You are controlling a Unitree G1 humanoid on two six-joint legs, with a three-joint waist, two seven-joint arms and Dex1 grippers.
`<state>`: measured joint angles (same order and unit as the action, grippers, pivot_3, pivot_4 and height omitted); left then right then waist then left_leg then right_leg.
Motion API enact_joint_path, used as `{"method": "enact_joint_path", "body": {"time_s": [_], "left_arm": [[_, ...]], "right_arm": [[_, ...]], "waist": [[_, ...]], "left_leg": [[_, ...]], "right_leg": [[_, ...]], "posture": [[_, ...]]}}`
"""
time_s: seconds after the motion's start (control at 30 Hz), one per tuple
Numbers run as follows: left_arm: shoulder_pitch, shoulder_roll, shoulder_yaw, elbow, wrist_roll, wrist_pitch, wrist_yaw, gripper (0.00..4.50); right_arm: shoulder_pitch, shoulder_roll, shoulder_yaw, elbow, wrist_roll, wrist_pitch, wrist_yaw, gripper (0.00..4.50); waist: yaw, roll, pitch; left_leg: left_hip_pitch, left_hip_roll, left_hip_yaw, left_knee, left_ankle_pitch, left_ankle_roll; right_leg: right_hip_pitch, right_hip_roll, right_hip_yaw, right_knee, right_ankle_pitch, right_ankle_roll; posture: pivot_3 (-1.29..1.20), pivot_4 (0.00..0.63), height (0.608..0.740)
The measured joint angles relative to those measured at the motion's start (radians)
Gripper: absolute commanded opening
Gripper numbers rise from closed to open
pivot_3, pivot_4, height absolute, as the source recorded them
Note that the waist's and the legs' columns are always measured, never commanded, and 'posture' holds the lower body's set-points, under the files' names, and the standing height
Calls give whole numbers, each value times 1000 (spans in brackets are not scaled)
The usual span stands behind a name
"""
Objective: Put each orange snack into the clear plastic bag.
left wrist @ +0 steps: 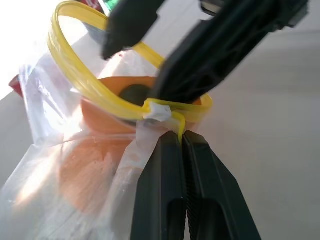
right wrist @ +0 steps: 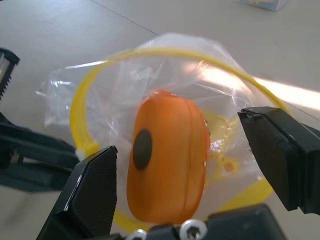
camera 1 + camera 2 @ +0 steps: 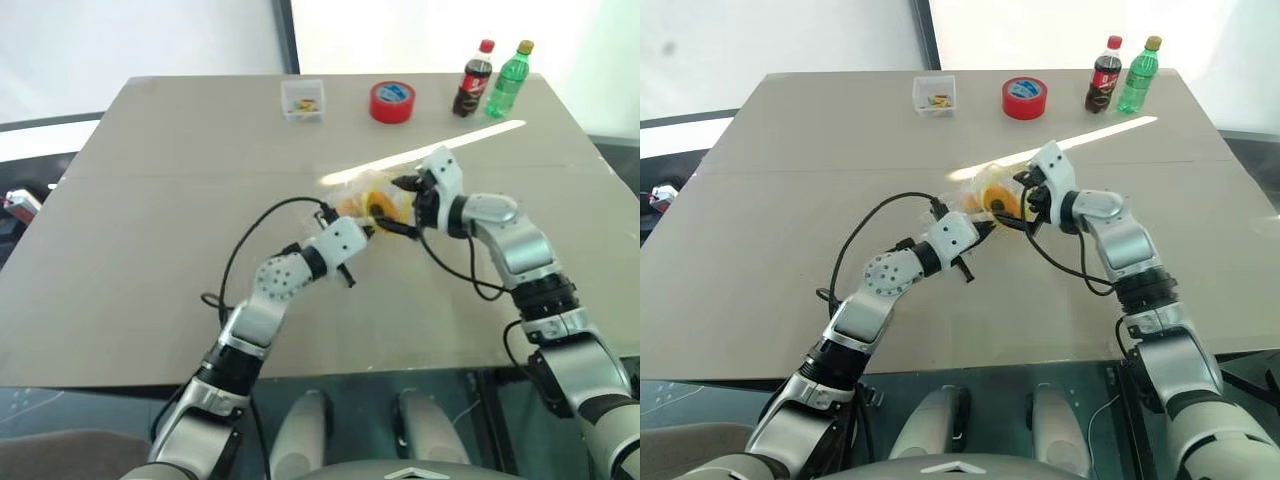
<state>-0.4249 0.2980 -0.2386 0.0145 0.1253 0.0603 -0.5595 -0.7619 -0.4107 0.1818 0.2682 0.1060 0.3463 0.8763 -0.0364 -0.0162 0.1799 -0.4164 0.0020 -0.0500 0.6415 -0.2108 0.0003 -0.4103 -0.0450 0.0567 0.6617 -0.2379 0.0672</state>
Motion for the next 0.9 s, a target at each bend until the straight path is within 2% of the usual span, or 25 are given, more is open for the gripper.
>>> {"method": "enact_joint_path", "body": {"time_s": [0.13, 0.37, 0.47, 0.53, 0.67, 0.7, 0.77, 0.8, 0.9], "left_arm": [[2, 0, 13, -5, -12, 4, 9, 0], [2, -5, 14, -2, -13, 3, 10, 0], [1, -6, 13, -1, -13, 2, 10, 0], [1, -7, 13, -1, -13, 2, 10, 0], [0, -11, 10, -1, -13, 1, 10, 0], [1, -11, 10, -1, -13, 1, 10, 0], [1, -8, 11, -1, -13, 2, 10, 0], [1, -8, 11, -1, -13, 2, 10, 0], [1, -8, 11, -1, -13, 3, 11, 0]], "right_arm": [[40, -114, -30, -40, 64, 46, 106, 4479], [38, -225, -33, 34, 13, -36, 160, 4479], [31, -211, 16, 125, -90, -149, 92, 4479], [8, -144, 42, 215, -160, -231, 1, 4479], [-46, -68, 50, 311, -199, -335, -74, 4479], [-58, -65, 51, 328, -209, -362, -80, 4081], [-69, -61, 51, 354, -218, -401, -82, 3689], [-71, -56, 51, 373, -220, -428, -80, 3113], [-72, -51, 52, 413, -225, -477, -76, 1778]], "waist": [[2, 0, 0], [-4, 0, 0], [-6, 0, 0], [-8, 0, 0], [-4, 0, 0], [1, 0, 0], [5, 0, 0], [5, 0, 0], [2, 0, 0]], "left_leg": [[0, 0, 0, 0, 0, 0], [0, 0, 1, 0, 0, 0], [1, 0, 1, 0, 0, 0], [1, 0, 2, 0, 0, 0], [0, 0, 2, 0, 0, 0], [0, -1, 1, 0, 0, 0], [0, -1, 1, 0, 0, 0], [0, -1, 1, 0, 0, 0], [0, -1, 1, 0, 0, 0]], "right_leg": [[0, 0, 0, 0, 0, 0], [0, 0, 0, 0, 0, 0], [0, 0, 1, 0, 0, 0], [0, 0, 1, 1, 0, 0], [0, 0, 1, 0, 0, 0], [0, -1, 1, 0, 0, 0], [0, -1, 1, -1, 0, 0], [0, -1, 1, -1, 0, 0], [0, -1, 1, 0, 0, 0]], "posture": [[0, 150, 740], [0, 150, 740], [0, 150, 740], [0, 150, 740], [0, 150, 740], [0, 150, 740], [0, 150, 740], [0, 150, 740], [0, 150, 740]]}}
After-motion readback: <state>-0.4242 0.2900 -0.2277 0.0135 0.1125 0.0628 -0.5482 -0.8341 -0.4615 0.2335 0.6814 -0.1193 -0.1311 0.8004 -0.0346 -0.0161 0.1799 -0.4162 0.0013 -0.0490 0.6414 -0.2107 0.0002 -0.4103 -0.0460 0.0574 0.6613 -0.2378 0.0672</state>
